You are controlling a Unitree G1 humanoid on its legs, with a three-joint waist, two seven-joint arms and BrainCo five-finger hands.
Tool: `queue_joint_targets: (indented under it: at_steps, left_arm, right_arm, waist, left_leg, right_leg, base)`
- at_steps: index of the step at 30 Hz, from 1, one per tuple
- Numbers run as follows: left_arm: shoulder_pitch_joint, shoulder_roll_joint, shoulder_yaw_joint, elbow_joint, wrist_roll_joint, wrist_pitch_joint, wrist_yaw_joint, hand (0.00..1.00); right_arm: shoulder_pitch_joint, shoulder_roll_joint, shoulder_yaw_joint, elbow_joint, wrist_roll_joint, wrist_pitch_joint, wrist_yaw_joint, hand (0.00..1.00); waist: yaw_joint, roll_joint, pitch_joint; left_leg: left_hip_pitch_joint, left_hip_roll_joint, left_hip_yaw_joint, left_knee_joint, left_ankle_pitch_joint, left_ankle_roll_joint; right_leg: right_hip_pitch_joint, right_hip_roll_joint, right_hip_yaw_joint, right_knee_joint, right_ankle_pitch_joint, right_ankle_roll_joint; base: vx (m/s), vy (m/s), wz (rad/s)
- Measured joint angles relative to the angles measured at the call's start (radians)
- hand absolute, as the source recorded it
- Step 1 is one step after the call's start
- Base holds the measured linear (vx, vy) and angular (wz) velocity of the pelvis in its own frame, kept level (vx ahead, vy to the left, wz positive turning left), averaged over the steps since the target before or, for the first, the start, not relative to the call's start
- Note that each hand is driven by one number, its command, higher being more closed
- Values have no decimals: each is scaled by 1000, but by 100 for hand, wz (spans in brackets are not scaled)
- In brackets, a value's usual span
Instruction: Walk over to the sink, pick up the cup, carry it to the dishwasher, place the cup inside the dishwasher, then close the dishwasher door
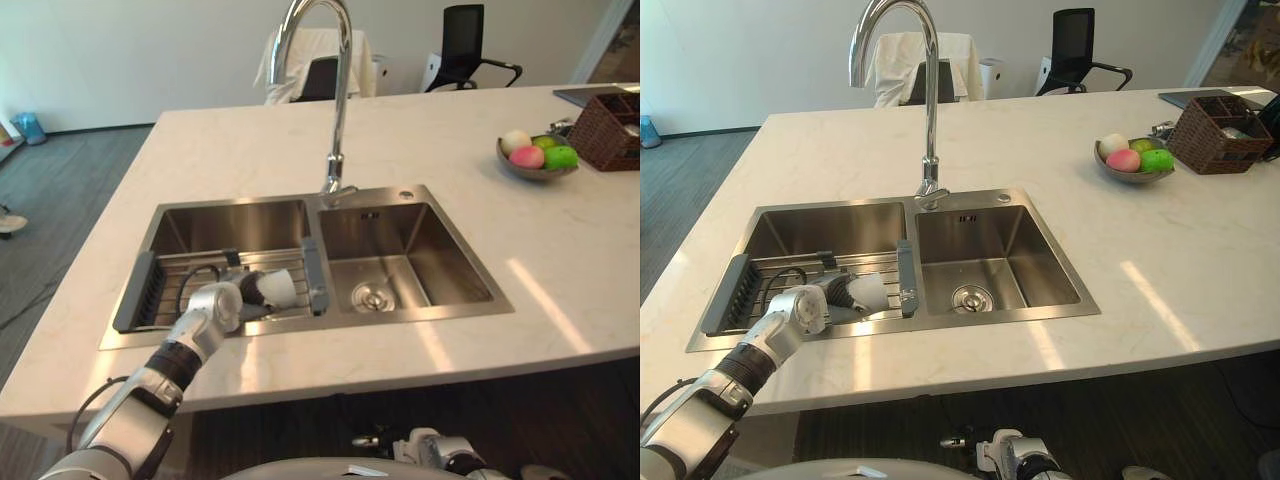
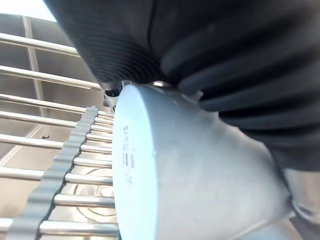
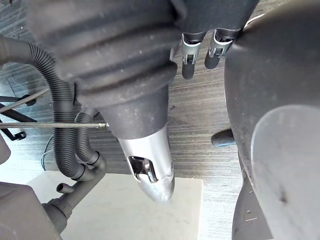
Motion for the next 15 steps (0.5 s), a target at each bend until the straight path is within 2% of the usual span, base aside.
queue_joint_targets:
  at_steps: [3,4,5,12,15]
  left_arm:
    - [-9,10,0,29,-60,-23,8,100]
    - [-9,19,0,34,-79,-54,13,100]
    - [-9,20,0,35,-80,-58,16,100]
    - [14,22,0,36,-145,-172,97,100]
    - [25,31,1,29,-206,-198,133,100]
  right_arm:
    - [0,0,0,0,-2,-1,2,0]
    - [0,0,-1,0,-11,-6,8,0]
    - [0,0,-2,0,-13,-7,11,0]
    - [-3,-1,-24,30,-31,-43,32,0]
    - [1,-1,-23,31,-31,-60,32,0]
  waist:
    - [0,0,0]
    - [-3,0,0]
    - [-3,0,0]
    - [-6,5,-3]
    - [-7,7,-1]
  left_leg:
    - [7,0,10,0,-4,0]
    - [8,0,12,0,-7,0]
    - [8,0,12,0,-7,-1]
    - [7,-1,13,0,-10,-3]
    - [8,-1,12,0,-10,-3]
  right_leg:
    - [0,0,12,1,0,0]
    - [0,0,14,0,-1,1]
    - [0,0,14,0,-1,1]
    - [2,0,14,-5,-2,2]
    - [2,0,13,-4,-2,2]
  base:
    - [-9,-12,-11]
    - [3,-12,-5]
    - [0,0,0]
    - [0,0,0]
    - [0,0,0]
